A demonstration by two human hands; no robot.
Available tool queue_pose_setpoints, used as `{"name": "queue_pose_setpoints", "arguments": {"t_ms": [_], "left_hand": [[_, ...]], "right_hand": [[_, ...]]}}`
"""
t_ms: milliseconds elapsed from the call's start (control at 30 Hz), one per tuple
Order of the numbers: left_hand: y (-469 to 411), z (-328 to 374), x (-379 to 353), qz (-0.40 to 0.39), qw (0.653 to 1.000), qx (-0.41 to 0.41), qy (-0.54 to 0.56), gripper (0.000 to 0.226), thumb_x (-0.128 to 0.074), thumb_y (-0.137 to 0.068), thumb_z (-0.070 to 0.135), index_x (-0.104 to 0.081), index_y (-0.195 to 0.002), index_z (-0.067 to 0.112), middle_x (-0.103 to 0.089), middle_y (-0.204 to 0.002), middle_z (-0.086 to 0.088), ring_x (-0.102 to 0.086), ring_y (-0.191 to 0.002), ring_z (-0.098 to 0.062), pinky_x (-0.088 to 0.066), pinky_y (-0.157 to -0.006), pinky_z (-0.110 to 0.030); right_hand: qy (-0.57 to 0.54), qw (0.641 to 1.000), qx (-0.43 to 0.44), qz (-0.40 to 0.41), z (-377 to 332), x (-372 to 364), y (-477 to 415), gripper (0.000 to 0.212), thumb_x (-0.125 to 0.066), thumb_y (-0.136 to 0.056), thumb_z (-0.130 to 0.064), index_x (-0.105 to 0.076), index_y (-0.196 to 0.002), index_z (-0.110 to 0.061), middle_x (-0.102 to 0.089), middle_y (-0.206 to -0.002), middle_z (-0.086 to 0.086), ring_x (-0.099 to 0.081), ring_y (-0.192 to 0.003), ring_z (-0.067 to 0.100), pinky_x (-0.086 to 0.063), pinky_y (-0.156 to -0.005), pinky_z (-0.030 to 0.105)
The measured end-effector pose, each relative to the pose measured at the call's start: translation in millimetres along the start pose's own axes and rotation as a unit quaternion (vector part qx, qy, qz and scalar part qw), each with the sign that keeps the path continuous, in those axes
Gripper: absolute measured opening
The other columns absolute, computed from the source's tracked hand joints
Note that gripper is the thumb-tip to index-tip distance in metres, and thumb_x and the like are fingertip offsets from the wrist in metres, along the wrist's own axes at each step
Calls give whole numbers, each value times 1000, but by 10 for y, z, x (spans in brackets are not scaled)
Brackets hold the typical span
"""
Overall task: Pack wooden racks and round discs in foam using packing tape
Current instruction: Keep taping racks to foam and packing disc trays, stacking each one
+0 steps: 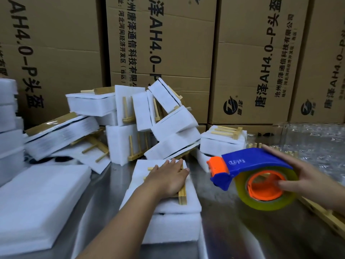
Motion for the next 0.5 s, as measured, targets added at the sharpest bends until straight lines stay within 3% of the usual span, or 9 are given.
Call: {"name": "queue_pose_setpoints", "arguments": {"t_ms": [200,367,500], "left_hand": [[-27,-16,-12,0,1000,-2,14,55,-14,-100,44,-5,-151,25,-1,-159,5,3,-146,-12,0,-116,-43],[-44,-16,-17,0,1000,-5,15,56,-15,-99,45,-7,-151,26,-1,-159,5,3,-146,-13,-1,-116,-44],[-33,-7,-24,-2,1000,-9,-4,55,-15,-100,44,-8,-151,24,-1,-160,5,3,-146,-14,-2,-116,-45]], "right_hand": [[58,997,-56,-3,161,196,114,96,-77,-59,-23,-33,-135,-60,-50,-119,-33,-69,-93,17,-59,-62,33],[125,990,-55,-35,163,127,20,95,-73,-75,0,-32,-133,-63,-46,-121,-28,-67,-92,14,-59,-61,33],[225,968,-21,-110,-87,-303,-104,91,-67,-81,-3,-28,-127,-71,-35,-120,-33,-53,-102,-4,-52,-72,17]]}}
Point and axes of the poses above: each hand's wrist, its own y-axis away from the middle knuckle, its own x-axis out of the back of the hand, z = x × y, the point moved 10 cm from there along -y, towards the middle knuckle
